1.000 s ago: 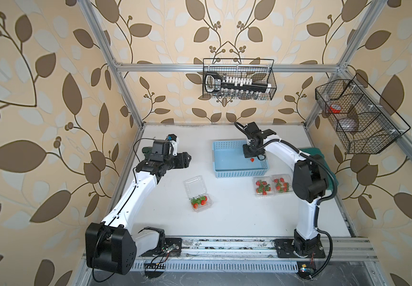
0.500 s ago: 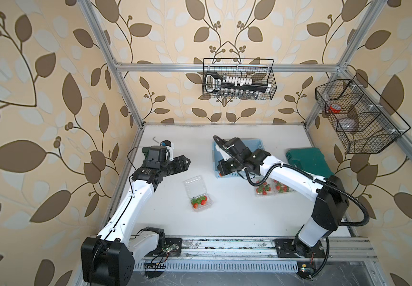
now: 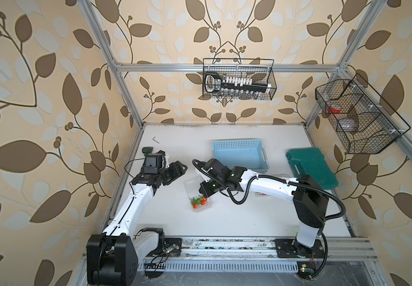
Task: Pack strawberries into containers
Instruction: Place the strawberry in the packing box.
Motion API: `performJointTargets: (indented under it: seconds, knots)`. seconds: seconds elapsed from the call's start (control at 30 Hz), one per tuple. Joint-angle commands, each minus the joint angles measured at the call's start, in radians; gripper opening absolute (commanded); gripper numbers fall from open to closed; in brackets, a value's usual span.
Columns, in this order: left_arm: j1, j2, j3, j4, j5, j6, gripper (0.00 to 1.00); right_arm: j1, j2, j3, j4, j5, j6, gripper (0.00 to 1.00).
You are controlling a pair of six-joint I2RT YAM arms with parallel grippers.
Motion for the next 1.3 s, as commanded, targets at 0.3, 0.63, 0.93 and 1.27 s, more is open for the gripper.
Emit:
performJointTargets:
  seconds: [0.3,0.63,0.93,1.27]
  knots:
    - [0.015,0.013,-0.005,0.077,0.022,-0.034,0.73,0.032,-0.011,-0.094,-0.017,0.063,0.015,0.19]
    - [0.016,0.019,-0.008,0.081,-0.007,-0.035,0.74,0.026,-0.118,-0.098,-0.070,0.159,0.050,0.25]
    - [0.030,0.015,-0.048,0.152,-0.069,-0.087,0.73,0.031,-0.123,-0.118,-0.142,0.169,0.174,0.24]
    - [0.051,0.044,-0.035,0.177,-0.053,-0.089,0.73,0.050,-0.068,-0.146,-0.148,0.180,0.195,0.23]
